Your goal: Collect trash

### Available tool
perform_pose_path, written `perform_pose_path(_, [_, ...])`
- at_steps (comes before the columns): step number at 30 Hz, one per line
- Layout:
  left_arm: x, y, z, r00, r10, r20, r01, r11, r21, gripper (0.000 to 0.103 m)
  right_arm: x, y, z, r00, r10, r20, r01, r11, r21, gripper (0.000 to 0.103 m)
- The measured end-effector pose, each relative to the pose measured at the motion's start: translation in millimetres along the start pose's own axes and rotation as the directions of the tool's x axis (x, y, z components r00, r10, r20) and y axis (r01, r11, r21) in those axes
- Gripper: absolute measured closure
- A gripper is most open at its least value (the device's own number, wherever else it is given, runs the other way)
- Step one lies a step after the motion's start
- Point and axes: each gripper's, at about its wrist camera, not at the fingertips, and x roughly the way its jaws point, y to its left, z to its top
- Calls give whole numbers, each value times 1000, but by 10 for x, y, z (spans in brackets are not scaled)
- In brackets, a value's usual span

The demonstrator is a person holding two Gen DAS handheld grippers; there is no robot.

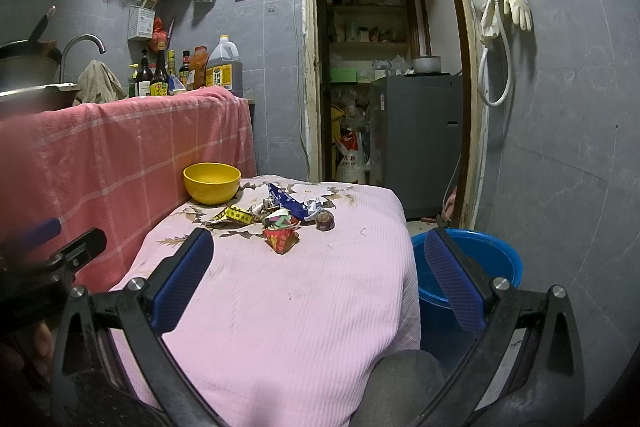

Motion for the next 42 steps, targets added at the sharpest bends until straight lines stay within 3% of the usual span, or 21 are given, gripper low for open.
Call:
perform_pose_path(27, [131, -42, 99, 999, 42, -13, -42, 999, -21, 1, 132, 46, 48, 1000, 12, 13, -12, 1000, 19, 0])
perform_pose_path(42, [621, -117, 457, 999, 38, 18, -38, 999, 0, 1, 604, -64, 368, 996, 39, 75, -41, 999, 25, 0])
